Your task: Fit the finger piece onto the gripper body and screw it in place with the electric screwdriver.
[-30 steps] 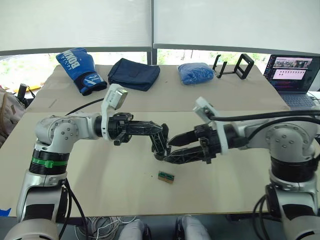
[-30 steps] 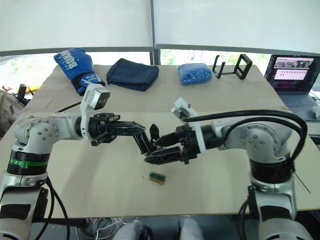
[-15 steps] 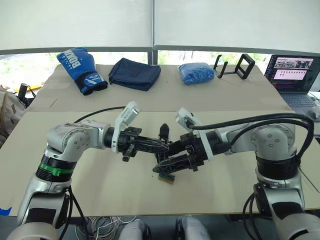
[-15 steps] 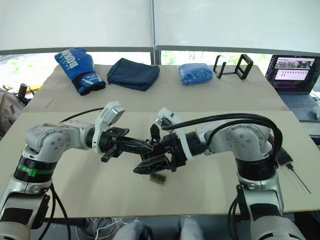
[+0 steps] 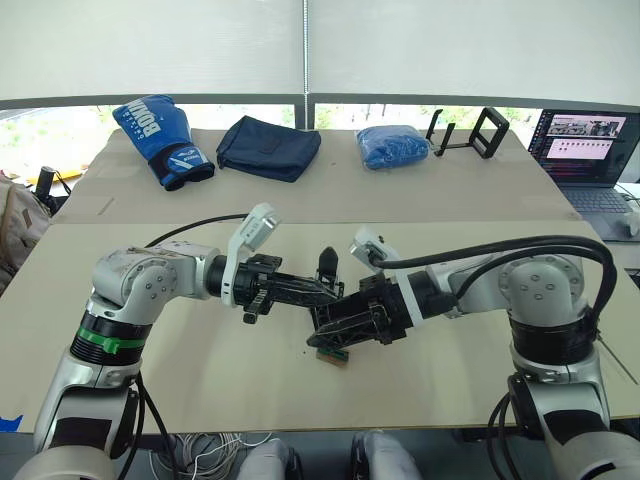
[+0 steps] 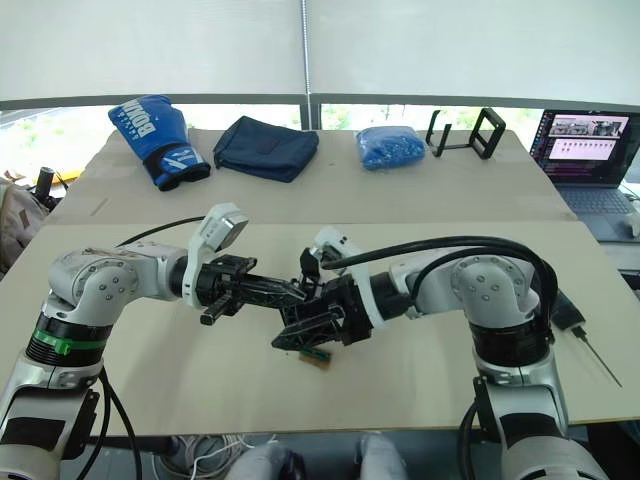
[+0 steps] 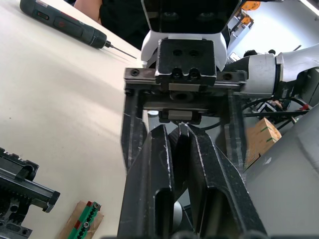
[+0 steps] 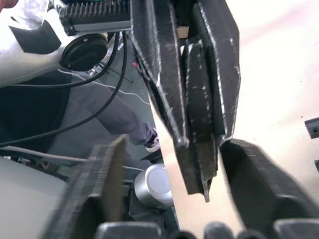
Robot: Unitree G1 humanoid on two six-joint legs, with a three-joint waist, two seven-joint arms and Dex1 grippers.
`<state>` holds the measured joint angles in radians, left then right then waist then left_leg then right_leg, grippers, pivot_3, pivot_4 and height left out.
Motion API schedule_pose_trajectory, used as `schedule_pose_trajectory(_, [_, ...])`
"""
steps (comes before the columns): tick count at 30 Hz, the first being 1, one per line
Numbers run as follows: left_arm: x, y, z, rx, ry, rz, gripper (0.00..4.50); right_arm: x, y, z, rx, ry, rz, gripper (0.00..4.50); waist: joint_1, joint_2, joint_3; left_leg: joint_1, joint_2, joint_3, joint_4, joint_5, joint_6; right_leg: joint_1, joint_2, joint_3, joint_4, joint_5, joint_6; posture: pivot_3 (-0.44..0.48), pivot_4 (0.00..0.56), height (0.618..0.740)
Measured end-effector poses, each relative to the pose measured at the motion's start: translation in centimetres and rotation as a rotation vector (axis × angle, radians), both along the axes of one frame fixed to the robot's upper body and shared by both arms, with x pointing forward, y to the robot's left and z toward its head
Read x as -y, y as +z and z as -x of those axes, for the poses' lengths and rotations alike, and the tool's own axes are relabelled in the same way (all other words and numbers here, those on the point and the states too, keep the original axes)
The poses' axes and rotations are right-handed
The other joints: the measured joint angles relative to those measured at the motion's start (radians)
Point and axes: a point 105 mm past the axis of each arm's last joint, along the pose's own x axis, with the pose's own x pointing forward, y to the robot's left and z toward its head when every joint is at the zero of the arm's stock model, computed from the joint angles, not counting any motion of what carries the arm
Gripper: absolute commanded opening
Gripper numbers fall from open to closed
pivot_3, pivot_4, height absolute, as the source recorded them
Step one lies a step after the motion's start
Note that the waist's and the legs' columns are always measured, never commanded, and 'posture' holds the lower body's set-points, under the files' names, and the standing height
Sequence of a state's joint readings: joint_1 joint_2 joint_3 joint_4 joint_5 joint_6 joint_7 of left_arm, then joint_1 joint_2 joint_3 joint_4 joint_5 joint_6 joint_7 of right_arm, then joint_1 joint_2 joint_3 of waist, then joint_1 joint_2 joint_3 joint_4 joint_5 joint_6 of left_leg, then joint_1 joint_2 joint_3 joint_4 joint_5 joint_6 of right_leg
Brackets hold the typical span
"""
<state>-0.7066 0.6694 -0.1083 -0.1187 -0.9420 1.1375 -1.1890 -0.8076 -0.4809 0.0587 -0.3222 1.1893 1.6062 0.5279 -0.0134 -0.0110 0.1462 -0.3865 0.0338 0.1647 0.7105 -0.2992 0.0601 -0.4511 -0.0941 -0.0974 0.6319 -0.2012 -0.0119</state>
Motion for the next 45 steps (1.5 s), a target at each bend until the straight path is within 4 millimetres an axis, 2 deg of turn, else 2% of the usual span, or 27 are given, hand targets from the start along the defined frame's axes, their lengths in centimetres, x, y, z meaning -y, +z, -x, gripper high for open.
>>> schedule_pose_trajectory(4, [0.1, 0.0, 0.0, -0.004, -0.004, 0.006, 0.0, 0.1, 0.0, -0.3, -0.003, -0.017, 0.0, 0.49, 0.0, 0.0, 0.0, 0.0, 0.0, 0.0, 0.0, 0.0, 0.0, 0.0, 0.0, 0.0, 0.0, 0.0, 0.0, 0.0, 0.15, 0.74])
schedule_pose_trajectory(12, [0.0, 0.1, 0.2, -0.013, -0.007, 0.024, 0.0, 0.0, 0.2, 0.0, 0.013, -0.005, -0.009, 0.43, 0.0, 0.0, 0.0, 0.0, 0.0, 0.0, 0.0, 0.0, 0.0, 0.0, 0.0, 0.0, 0.0, 0.0, 0.0, 0.0, 0.15, 0.74])
schedule_pose_trajectory(13, [0.1, 0.1, 0.1, -0.007, -0.002, 0.034, 1.0, 0.1, 0.2, 0.0, 0.019, -0.011, -0.015, 0.43, 0.001, 0.0, 0.0, 0.0, 0.0, 0.0, 0.0, 0.0, 0.0, -0.001, 0.0, 0.0, 0.0, 0.0, 0.0, 0.0, 0.15, 0.74])
schedule_pose_trajectory(15, [0.4, 0.3, -0.4, 0.042, 0.029, 0.05, 1.82, 0.2, 0.1, -0.1, 0.026, -0.022, -0.029, 0.43, 0.002, 0.0, 0.0, -0.001, 0.0, 0.0, 0.0, 0.0, 0.0, 0.0, 0.0, 0.0, 0.0, 0.0, 0.0, 0.0, 0.15, 0.74])
schedule_pose_trajectory(20, [-0.6, 2.1, -0.9, 0.201, 0.079, 0.103, 4.32, 1.0, -0.1, -0.1, 0.076, -0.051, -0.079, 0.43, 0.001, 0.0, 0.0, -0.001, 0.0, 0.0, 0.0, 0.0, 0.0, -0.001, 0.0, 0.0, 0.0, 0.0, 0.0, 0.0, 0.15, 0.74])
schedule_pose_trajectory(21, [-1.0, 2.2, -1.1, 0.241, 0.096, 0.102, 4.5, 1.1, 0.0, 0.0, 0.088, -0.049, -0.094, 0.43, 0.001, 0.0, 0.0, -0.001, 0.0, 0.0, 0.0, 0.0, 0.0, -0.001, 0.0, 0.0, 0.0, 0.0, 0.0, 0.0, 0.15, 0.74])
schedule_pose_trajectory(26, [-3.1, 1.4, -2.0, 0.433, 0.153, 0.044, 4.5, 1.8, 0.2, -0.6, 0.153, -0.105, -0.202, 0.42, 0.001, 0.0, 0.0, -0.001, 0.0, 0.001, 0.0, 0.0, 0.0, -0.001, 0.001, 0.0, 0.0, 0.0, 0.0, 0.0, 0.15, 0.74])
schedule_pose_trajectory(29, [-5.4, 0.8, -2.9, 0.556, 0.188, -0.044, 4.5, 2.9, -0.2, -0.9, 0.235, -0.133, -0.218, 0.42, 0.002, 0.0, 0.0, -0.001, 0.0, 0.001, 0.0, 0.0, 0.0, -0.002, 0.0, 0.0, -0.001, 0.0, 0.0, 0.0, 0.15, 0.74])
schedule_pose_trajectory(32, [-8.1, -1.6, -3.7, 0.666, 0.213, -0.194, 4.5, 3.8, -0.5, -1.5, 0.403, -0.154, -0.258, 0.42, 0.002, 0.0, 0.0, -0.001, 0.0, 0.002, -0.001, 0.0, 0.0, -0.002, 0.0, 0.0, -0.002, 0.0, 0.001, 0.0, 0.15, 0.74])
schedule_pose_trajectory(34, [-9.0, -4.9, -3.8, 0.639, 0.212, -0.255, 4.5, 3.7, -0.1, -2.1, 0.552, -0.171, -0.327, 0.42, 0.002, 0.0, 0.0, -0.001, 0.0, 0.003, -0.001, 0.0, 0.0, -0.003, 0.0, 0.0, -0.001, 0.0, 0.001, 0.0, 0.15, 0.74])
schedule_pose_trajectory(36, [-8.3, -7.9, -3.8, 0.613, 0.193, -0.27, 4.5, 3.8, 0.0, -2.5, 0.638, -0.189, -0.375, 0.42, 0.004, 0.0, 0.0, -0.002, 0.0, 0.002, 0.0, 0.0, 0.0, -0.003, 0.001, 0.0, -0.001, 0.0, 0.001, 0.0, 0.15, 0.74])
schedule_pose_trajectory(38, [-6.8, -10.3, -3.7, 0.6, 0.172, -0.252, 4.5, 4.0, -0.3, -2.6, 0.66, -0.183, -0.392, 0.42, 0.013, -0.001, 0.0, -0.004, 0.0, 0.002, 0.002, 0.0, 0.001, -0.004, 0.0, 0.0, -0.001, 0.0, 0.0, 0.0, 0.15, 0.74])
schedule_pose_trajectory(42, [-4.5, -11.5, -4.5, 0.621, 0.207, -0.168, 4.5, 4.3, -1.1, -2.2, 0.638, -0.139, -0.391, 0.42, 0.021, -0.001, 0.0, -0.004, 0.0, 0.002, 0.004, -0.001, 0.002, -0.004, 0.0, 0.0, -0.001, 0.0, 0.0, 0.0, 0.15, 0.74])
schedule_pose_trajectory(45, [-4.7, -12.1, -5.0, 0.635, 0.21, -0.19, 4.5, 5.0, -1.6, -1.8, 0.579, -0.099, -0.352, 0.42, 0.019, -0.001, 0.0, -0.004, 0.0, 0.002, 0.004, -0.001, 0.003, -0.004, 0.0, 0.0, 0.0, 0.0, 0.0, 0.0, 0.15, 0.74])
